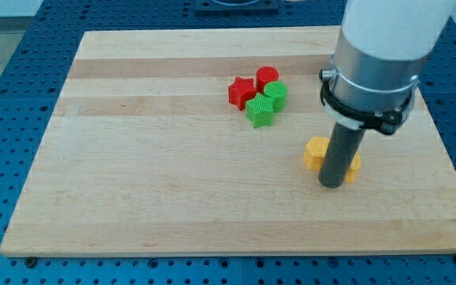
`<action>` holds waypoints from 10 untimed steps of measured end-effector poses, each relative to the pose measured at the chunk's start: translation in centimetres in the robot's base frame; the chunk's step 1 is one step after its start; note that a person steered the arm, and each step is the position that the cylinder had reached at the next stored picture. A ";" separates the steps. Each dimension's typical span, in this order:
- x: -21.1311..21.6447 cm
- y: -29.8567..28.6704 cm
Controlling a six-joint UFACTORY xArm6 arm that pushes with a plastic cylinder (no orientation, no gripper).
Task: Push the heart to the right of the cube
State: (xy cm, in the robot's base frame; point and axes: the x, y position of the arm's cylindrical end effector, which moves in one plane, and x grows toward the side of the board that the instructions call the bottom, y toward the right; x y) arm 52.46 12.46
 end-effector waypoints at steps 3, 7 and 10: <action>-0.3 4.1; -3.7 5.9; -8.2 7.9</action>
State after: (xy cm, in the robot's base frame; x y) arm 44.30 20.35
